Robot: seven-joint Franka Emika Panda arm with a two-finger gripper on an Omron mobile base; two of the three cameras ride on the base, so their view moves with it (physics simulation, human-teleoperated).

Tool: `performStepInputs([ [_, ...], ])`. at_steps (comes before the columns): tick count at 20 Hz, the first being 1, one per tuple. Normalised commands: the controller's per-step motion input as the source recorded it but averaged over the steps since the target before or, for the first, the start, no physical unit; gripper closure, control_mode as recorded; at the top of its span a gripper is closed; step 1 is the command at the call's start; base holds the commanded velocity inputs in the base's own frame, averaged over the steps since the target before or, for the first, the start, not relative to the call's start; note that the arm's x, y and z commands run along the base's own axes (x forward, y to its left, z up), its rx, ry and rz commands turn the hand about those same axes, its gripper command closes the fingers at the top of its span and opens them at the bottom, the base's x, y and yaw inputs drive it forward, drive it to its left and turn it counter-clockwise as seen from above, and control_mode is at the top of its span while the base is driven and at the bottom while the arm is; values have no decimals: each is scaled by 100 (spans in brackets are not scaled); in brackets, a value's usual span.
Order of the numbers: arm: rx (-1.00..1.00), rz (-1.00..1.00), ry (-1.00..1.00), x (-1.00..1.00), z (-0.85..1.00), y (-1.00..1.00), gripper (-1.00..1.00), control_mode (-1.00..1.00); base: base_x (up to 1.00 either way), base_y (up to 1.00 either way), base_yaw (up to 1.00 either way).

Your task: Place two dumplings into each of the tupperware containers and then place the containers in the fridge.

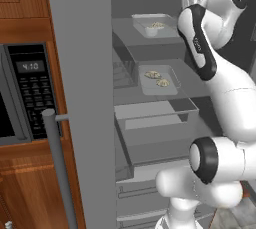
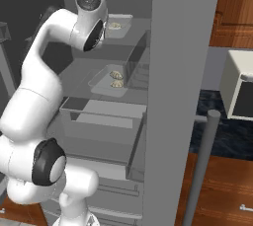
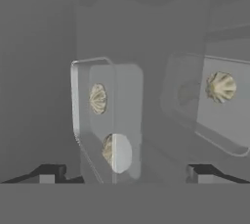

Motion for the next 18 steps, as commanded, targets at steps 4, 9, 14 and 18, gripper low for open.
performStepInputs([
  [4, 0, 0, 2, -100, 27, 1, -100, -100, 0, 0, 0],
  [9, 0, 1, 1, -100, -2, -7, -100, -100, 0, 0, 0],
  [14, -1, 1, 15, -100, 0, 0, -100, -100, 0, 0, 0],
  [18, -5, 0, 15, -100, -11, 0, -100, -100, 0, 0, 0],
])
